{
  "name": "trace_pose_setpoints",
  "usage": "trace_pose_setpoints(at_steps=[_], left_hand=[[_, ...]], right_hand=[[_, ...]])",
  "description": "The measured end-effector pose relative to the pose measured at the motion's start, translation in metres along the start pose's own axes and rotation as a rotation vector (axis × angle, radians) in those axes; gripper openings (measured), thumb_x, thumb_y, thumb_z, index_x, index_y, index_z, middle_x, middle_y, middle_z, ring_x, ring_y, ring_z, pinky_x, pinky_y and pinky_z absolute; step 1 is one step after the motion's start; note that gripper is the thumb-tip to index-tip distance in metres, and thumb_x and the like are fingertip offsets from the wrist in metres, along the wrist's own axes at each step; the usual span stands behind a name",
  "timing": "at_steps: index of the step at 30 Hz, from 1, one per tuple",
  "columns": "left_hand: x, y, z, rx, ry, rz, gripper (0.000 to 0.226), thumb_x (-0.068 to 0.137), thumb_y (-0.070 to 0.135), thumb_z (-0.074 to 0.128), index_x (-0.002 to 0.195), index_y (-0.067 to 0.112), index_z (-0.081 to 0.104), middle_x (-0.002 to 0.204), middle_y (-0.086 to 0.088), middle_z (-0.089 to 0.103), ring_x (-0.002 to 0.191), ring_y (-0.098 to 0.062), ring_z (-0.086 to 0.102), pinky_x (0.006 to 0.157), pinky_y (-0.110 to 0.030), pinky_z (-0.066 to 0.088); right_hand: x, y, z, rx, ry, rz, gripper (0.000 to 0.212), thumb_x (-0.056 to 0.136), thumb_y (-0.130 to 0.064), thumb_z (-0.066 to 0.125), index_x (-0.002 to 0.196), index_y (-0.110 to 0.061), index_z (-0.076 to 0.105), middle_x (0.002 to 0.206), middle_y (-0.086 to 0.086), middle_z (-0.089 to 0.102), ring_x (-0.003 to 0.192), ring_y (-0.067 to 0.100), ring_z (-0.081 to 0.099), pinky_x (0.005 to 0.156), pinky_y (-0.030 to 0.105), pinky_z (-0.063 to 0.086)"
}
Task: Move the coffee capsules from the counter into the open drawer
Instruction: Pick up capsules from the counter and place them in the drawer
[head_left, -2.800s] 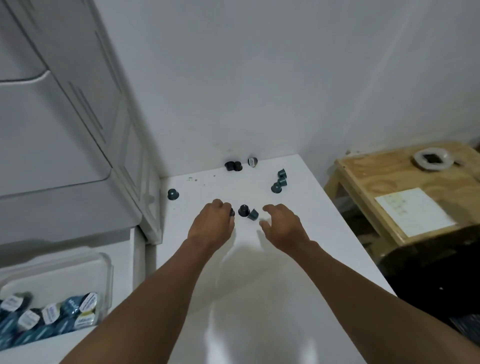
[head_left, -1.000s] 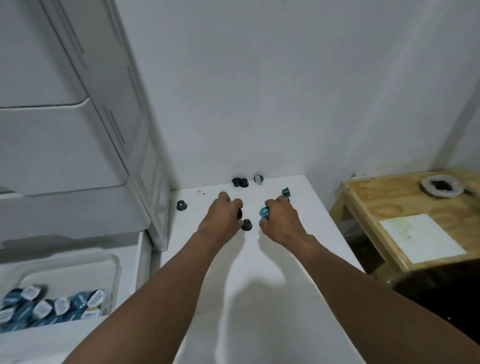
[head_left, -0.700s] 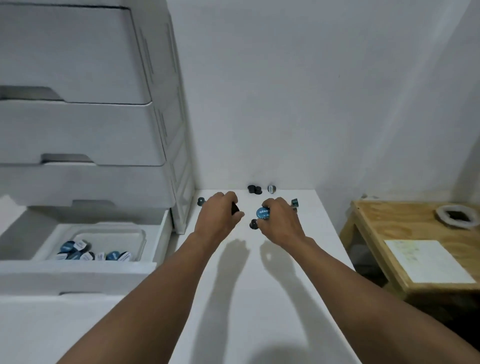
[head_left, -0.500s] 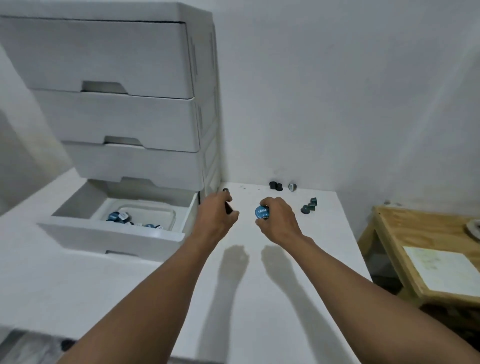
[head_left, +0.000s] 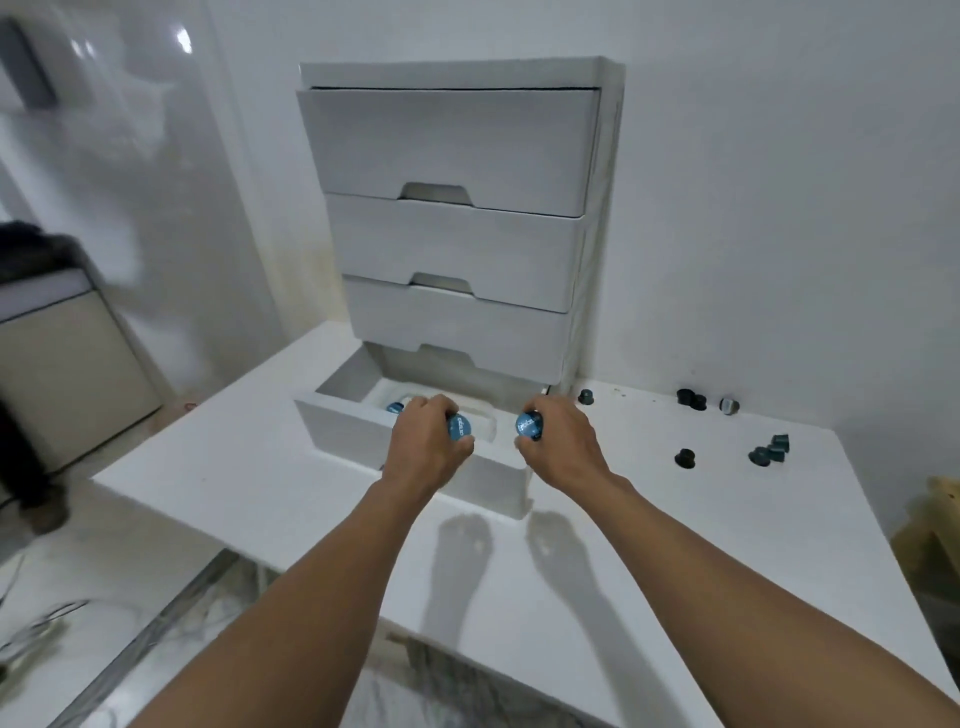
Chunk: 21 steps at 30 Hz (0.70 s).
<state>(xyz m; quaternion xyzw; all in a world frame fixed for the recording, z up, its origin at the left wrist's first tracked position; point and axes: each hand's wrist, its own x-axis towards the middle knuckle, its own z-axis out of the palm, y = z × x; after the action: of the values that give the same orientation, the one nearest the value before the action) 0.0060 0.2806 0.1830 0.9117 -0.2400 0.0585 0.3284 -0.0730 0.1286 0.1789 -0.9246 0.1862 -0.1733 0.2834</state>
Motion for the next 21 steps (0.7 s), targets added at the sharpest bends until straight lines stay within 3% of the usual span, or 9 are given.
trace_pose_setpoints(at_steps=[10, 15, 21], left_hand=[[0.054, -0.115, -0.054, -0.003, -0.103, 0.136, 0.039, 0.077, 0.017, 0.071, 0.115, 0.015, 0.061, 0.102, -0.003, 0.060, 0.088, -0.017, 0.056, 0.076, -0.021, 0.040], [0.088, -0.146, -0.056, -0.057, -0.123, 0.149, 0.033, 0.074, 0.020, 0.077, 0.104, 0.015, 0.064, 0.095, -0.001, 0.064, 0.082, -0.016, 0.058, 0.073, -0.024, 0.047], [0.137, -0.160, -0.043, -0.095, -0.162, 0.197, 0.029, 0.073, 0.014, 0.077, 0.099, 0.003, 0.067, 0.093, -0.013, 0.068, 0.085, -0.028, 0.062, 0.081, -0.042, 0.053]], right_hand=[[0.038, -0.083, 0.095, 0.070, 0.050, 0.070, 0.039, 0.081, -0.016, 0.064, 0.119, -0.020, 0.056, 0.119, 0.004, 0.055, 0.108, 0.022, 0.053, 0.085, 0.022, 0.035], [0.062, -0.091, 0.122, 0.066, 0.071, 0.106, 0.036, 0.077, -0.014, 0.067, 0.112, -0.016, 0.057, 0.112, 0.002, 0.060, 0.097, 0.022, 0.056, 0.078, 0.024, 0.036], [0.118, -0.078, 0.145, 0.048, 0.068, 0.074, 0.042, 0.075, -0.012, 0.073, 0.116, -0.014, 0.061, 0.114, 0.005, 0.061, 0.105, 0.022, 0.055, 0.089, 0.028, 0.042]])
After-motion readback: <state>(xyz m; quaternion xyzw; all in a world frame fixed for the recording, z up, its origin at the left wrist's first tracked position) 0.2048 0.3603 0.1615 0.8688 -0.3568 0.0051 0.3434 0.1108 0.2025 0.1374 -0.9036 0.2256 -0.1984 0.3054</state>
